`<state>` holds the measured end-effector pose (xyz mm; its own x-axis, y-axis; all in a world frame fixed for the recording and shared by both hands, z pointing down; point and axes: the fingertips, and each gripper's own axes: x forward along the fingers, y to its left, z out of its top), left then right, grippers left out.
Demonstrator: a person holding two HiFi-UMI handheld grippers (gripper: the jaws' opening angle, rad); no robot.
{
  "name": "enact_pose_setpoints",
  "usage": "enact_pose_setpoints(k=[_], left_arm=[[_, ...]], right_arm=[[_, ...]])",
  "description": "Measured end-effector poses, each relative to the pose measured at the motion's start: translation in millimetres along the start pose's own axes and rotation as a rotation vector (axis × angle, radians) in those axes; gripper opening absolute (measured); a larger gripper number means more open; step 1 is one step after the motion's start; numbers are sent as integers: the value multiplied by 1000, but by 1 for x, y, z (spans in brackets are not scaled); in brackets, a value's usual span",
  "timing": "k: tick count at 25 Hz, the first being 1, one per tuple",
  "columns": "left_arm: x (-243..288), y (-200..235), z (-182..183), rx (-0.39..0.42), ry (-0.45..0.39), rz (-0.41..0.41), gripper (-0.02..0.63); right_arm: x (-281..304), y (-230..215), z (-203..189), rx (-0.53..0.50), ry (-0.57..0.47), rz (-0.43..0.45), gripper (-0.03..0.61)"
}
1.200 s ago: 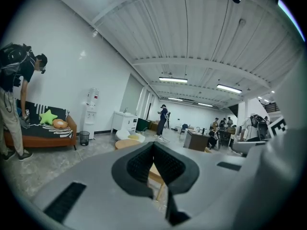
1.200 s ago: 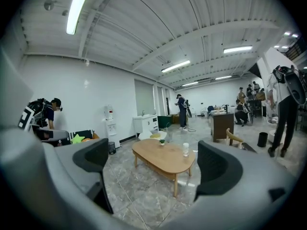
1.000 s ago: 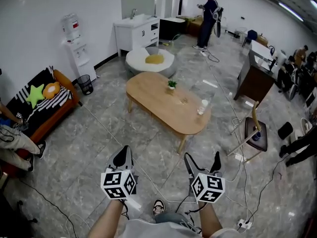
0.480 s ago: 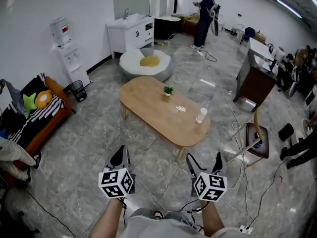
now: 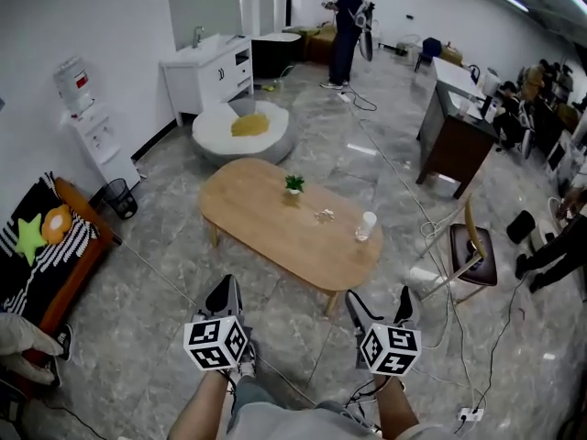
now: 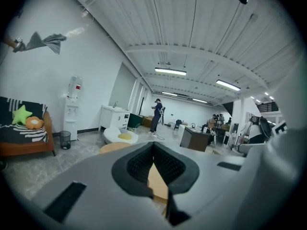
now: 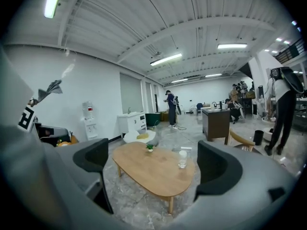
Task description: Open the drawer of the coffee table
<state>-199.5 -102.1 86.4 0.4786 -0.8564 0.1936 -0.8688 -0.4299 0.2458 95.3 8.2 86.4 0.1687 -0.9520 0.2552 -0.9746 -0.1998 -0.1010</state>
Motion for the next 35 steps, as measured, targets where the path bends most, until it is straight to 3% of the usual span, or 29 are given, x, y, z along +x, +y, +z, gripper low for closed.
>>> enact_pose_setpoints(k=[15, 19, 27, 35], left_arm=[[180, 90, 85, 85, 66, -269, -9], [211, 97, 82, 109, 90, -325, -9], [247, 92, 57, 74, 142, -350, -9], [263, 59, 33, 110, 215, -406, -9]], right_arm=[[125, 69, 47, 116, -57, -266, 584], [136, 74, 40, 123, -47, -317, 584], [139, 60, 25, 116, -1, -375, 584], [152, 38, 13, 148, 34, -385, 583]])
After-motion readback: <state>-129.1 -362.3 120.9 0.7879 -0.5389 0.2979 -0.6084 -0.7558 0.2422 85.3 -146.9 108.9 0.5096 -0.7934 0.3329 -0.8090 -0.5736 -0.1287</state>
